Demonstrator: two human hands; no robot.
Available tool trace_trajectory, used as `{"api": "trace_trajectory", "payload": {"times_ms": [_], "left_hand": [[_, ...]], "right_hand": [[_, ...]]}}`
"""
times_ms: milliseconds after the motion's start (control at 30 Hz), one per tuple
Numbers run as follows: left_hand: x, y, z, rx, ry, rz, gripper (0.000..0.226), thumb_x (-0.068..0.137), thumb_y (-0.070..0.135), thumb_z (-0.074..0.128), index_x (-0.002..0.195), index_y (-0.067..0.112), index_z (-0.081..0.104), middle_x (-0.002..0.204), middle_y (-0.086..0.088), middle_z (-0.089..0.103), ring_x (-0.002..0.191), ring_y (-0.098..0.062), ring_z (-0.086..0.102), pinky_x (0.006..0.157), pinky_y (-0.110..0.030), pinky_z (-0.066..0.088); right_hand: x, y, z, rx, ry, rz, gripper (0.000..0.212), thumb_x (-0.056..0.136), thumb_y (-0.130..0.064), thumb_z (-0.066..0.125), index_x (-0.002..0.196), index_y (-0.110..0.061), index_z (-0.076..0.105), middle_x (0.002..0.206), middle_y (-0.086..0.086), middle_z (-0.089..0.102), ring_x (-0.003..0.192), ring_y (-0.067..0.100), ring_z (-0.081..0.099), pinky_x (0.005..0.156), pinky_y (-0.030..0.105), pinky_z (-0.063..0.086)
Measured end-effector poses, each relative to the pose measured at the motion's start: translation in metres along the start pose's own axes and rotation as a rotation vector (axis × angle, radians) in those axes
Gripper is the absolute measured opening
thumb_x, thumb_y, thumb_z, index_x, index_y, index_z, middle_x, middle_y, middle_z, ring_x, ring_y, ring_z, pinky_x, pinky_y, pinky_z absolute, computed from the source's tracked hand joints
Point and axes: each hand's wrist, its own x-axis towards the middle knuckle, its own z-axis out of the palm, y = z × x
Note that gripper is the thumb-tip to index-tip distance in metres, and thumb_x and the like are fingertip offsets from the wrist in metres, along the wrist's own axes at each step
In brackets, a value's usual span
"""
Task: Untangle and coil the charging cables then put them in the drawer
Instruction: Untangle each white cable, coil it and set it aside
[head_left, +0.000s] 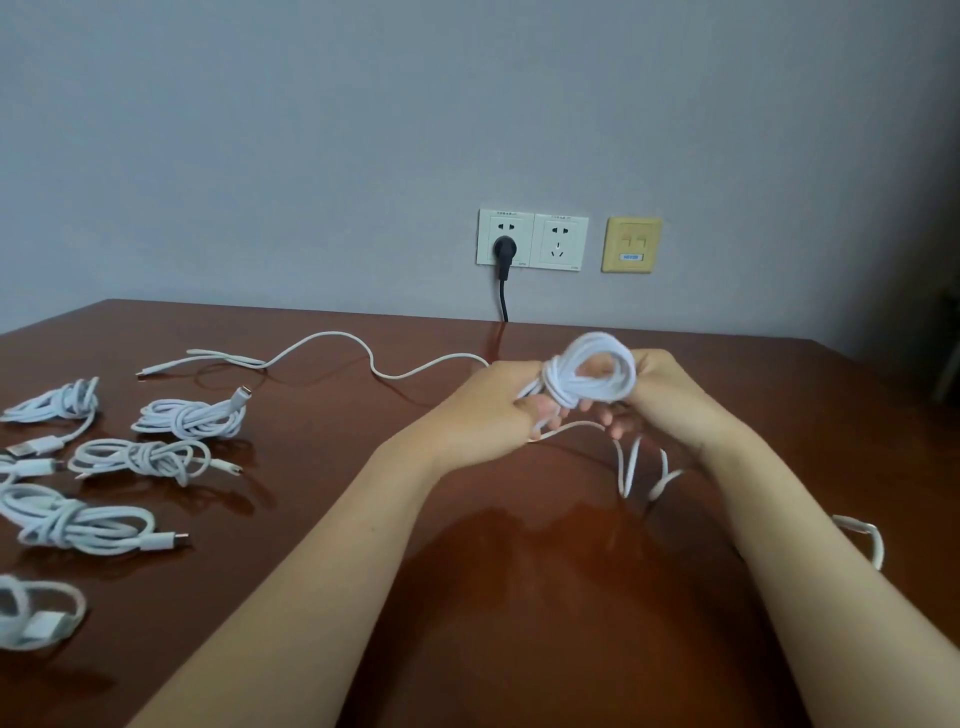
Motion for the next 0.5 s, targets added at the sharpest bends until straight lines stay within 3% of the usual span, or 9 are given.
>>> {"api": "trace_trajectory", "payload": {"times_ms": [67,167,333,433,500], "left_hand": [[0.0,-0.002,-0.002,-0.071,0.077,-0.026,0.036,0.094,0.001,0.038,0.071,0.026,0.051,0.059,0.013,0.053,0.046,0.005,0.046,0.05,-0.007,0.035],[0.002,-0.004,-0.004,-0.182,0.179,-0.082,0.032,0.096,0.002,0.036,0.076,0.021,0.052,0.065,0.005,0.052,0.043,0.0,0.045,0.052,-0.017,0.036],[0.01,-0.003,0.002,-0.378,0.342,-0.206,0.021,0.097,0.003,0.036,0.087,0.015,0.049,0.067,0.0,0.052,0.043,-0.008,0.044,0.049,-0.023,0.034],[0.012,-0.001,0.006,-0.5,0.426,-0.273,0.021,0.096,0.002,0.034,0.099,0.017,0.049,0.072,-0.003,0.051,0.049,-0.014,0.042,0.049,-0.025,0.035],[0.012,-0.002,0.007,-0.541,0.448,-0.291,0.026,0.094,0.002,0.033,0.098,0.022,0.05,0.075,-0.004,0.052,0.052,-0.016,0.04,0.051,-0.026,0.034]], "right_hand": [[0.002,-0.004,0.007,0.044,0.037,-0.03,0.028,0.087,0.005,0.056,0.068,-0.012,0.067,0.049,-0.002,0.059,0.039,0.008,0.045,0.038,0.015,0.04],[0.005,-0.006,0.019,-0.038,0.125,-0.12,0.022,0.085,0.003,0.057,0.07,-0.009,0.068,0.05,-0.003,0.06,0.042,0.006,0.048,0.042,0.018,0.043],[0.006,-0.003,0.039,-0.004,0.353,-0.18,0.023,0.08,-0.005,0.064,0.066,-0.023,0.068,0.054,-0.001,0.064,0.046,0.01,0.055,0.06,0.031,0.053],[0.004,-0.001,0.049,0.068,0.36,-0.211,0.023,0.077,-0.004,0.068,0.075,-0.027,0.069,0.064,0.0,0.07,0.062,0.015,0.065,0.077,0.038,0.056],[0.003,0.001,0.053,0.043,0.319,-0.278,0.028,0.081,0.0,0.066,0.078,-0.028,0.068,0.067,-0.004,0.071,0.066,0.014,0.068,0.08,0.038,0.057]]}}
